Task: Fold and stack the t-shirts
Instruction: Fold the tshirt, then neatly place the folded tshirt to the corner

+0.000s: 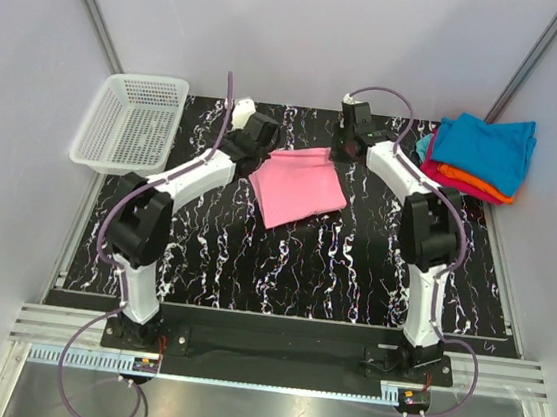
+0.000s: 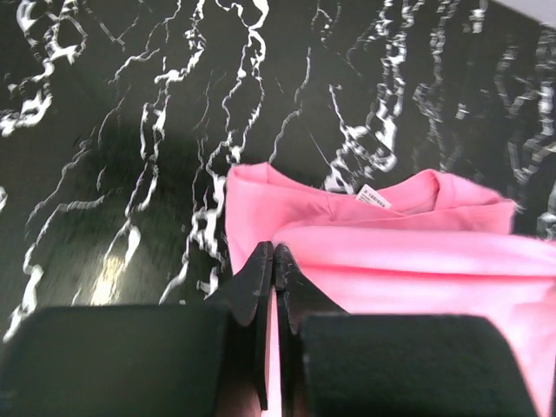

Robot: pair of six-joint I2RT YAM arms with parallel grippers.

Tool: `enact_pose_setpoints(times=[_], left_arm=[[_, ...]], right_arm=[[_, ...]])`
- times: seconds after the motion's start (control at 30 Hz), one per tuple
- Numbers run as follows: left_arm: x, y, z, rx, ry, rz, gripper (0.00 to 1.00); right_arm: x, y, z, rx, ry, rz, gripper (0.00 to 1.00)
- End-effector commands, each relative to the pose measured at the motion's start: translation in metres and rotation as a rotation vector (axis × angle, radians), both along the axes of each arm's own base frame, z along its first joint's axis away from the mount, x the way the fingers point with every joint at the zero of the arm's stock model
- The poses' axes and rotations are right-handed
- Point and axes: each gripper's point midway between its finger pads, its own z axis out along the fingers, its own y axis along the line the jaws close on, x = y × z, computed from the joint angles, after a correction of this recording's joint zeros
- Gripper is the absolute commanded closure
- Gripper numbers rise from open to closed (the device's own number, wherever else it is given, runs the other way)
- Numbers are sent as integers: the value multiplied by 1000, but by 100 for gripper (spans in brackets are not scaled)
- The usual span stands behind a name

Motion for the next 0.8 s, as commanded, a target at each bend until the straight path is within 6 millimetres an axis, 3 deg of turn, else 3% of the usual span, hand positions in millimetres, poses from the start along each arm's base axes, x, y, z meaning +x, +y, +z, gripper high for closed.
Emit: enact_pose_setpoints(times=[0.0,0.03,0.07,0.1,0.17,0.27,0.37,0.47,0.57,0.77], left_arm=[[35,13,-1,37,-42,22,81],[40,18,-5,38,-44,32,75],[44,21,-16,45,-36,44,67],[49,26,-16,40,-57,66,58],[50,41,-25,58,-69,117,54],[43,63,-15,92,-131,220,53],[36,70,-11,83,-161,241,52],[32,59,-1,27,-162,189,52],[31,29,0,-58,-130,51,52],[16,-33,1,-258,-39,-229,55]], right_arm=[[36,-12,-3,-50,-53,25,73],[42,-16,-8,-61,-53,11,68],[50,-16,-12,-60,-57,7,51],[55,-18,-12,-52,-61,1,48],[68,-27,-10,-29,-79,-30,46],[76,-40,-2,20,-93,-65,43],[74,-40,1,44,-90,-51,43],[67,-40,1,50,-79,-33,43],[56,-32,-3,84,-47,10,43],[30,-15,3,179,2,75,60]])
